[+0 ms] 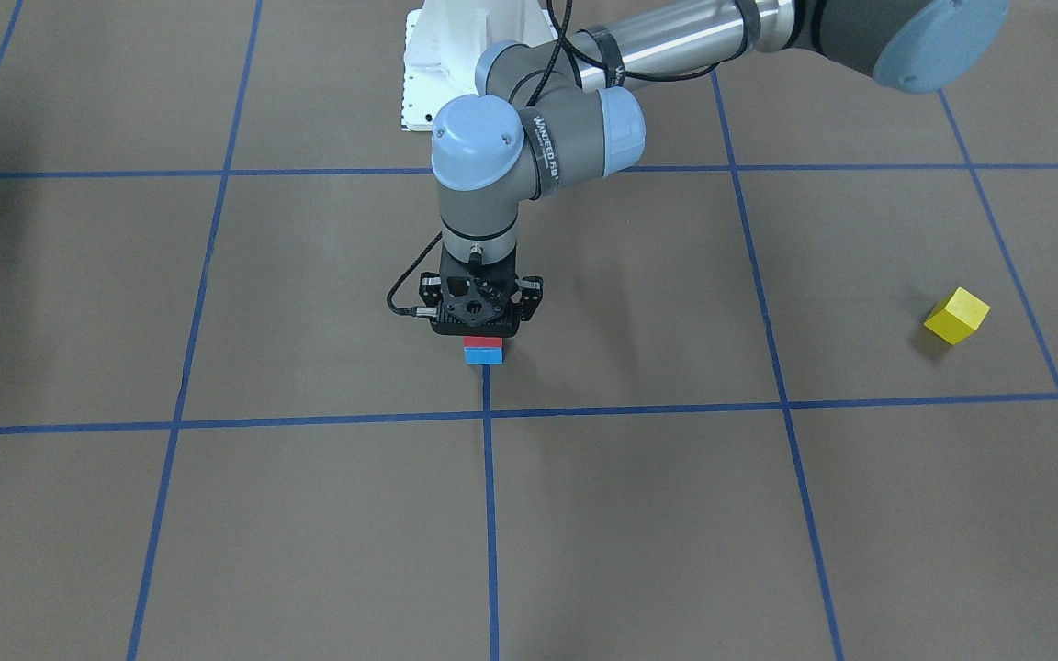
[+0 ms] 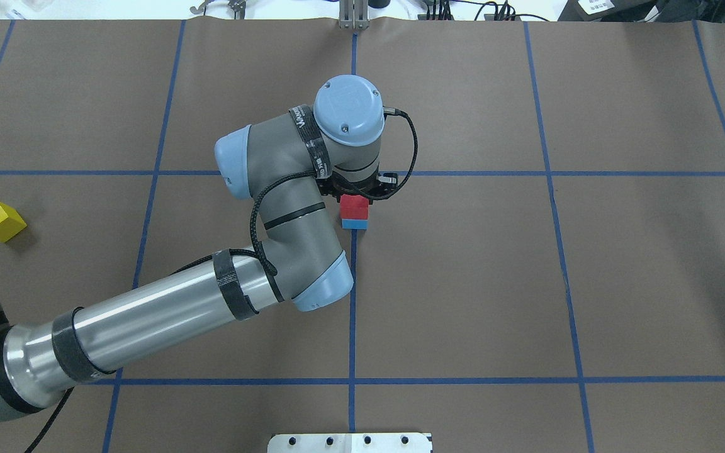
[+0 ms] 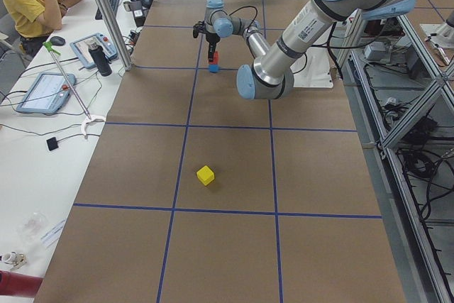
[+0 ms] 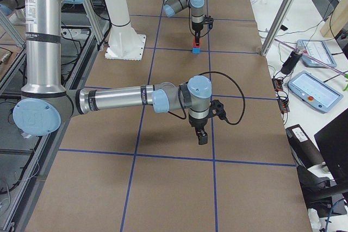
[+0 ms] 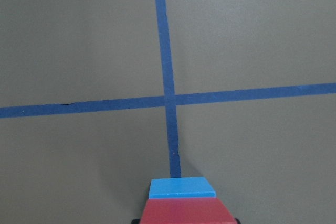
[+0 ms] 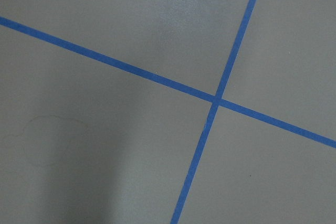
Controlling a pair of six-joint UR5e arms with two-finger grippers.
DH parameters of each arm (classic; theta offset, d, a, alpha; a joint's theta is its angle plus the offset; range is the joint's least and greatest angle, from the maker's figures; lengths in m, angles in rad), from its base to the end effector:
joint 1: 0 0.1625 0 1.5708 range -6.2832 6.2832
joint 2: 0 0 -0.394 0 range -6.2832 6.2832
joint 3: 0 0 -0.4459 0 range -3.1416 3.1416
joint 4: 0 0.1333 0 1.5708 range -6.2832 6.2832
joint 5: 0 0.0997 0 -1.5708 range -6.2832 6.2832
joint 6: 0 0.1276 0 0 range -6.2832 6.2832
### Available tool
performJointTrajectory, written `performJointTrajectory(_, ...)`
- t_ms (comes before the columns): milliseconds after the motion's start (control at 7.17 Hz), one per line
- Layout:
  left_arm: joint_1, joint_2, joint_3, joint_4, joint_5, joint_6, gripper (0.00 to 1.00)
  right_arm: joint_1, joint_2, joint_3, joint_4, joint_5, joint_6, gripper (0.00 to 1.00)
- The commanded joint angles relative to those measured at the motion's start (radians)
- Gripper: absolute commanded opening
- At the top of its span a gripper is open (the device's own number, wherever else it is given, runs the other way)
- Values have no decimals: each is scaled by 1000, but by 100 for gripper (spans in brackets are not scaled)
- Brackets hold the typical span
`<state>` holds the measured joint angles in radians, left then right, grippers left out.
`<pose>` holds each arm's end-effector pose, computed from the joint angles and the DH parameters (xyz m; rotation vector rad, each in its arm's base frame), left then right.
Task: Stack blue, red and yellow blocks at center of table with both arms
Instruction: 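Lower the red cube onto the blue cube and open the left gripper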
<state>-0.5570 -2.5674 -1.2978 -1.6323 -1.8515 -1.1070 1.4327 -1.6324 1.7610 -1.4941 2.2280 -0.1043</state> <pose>0.6461 -0.5178 0.0975 0.1487 0.8100 0.0223 -0.0190 -0.5387 0.5771 0.1874 -0.6606 -0.3003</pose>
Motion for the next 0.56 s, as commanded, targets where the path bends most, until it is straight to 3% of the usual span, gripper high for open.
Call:
performJointTrajectory(0, 0, 1, 2, 0, 0, 1, 68, 0, -1, 0, 0, -1, 0, 100)
performJointTrajectory(139, 2, 3, 2, 0, 0, 3, 99, 0, -1, 0, 0, 1, 0, 100)
performJointTrajectory(418, 3, 3, 2, 0, 0, -5, 100, 0, -1, 0, 0, 1, 0, 100)
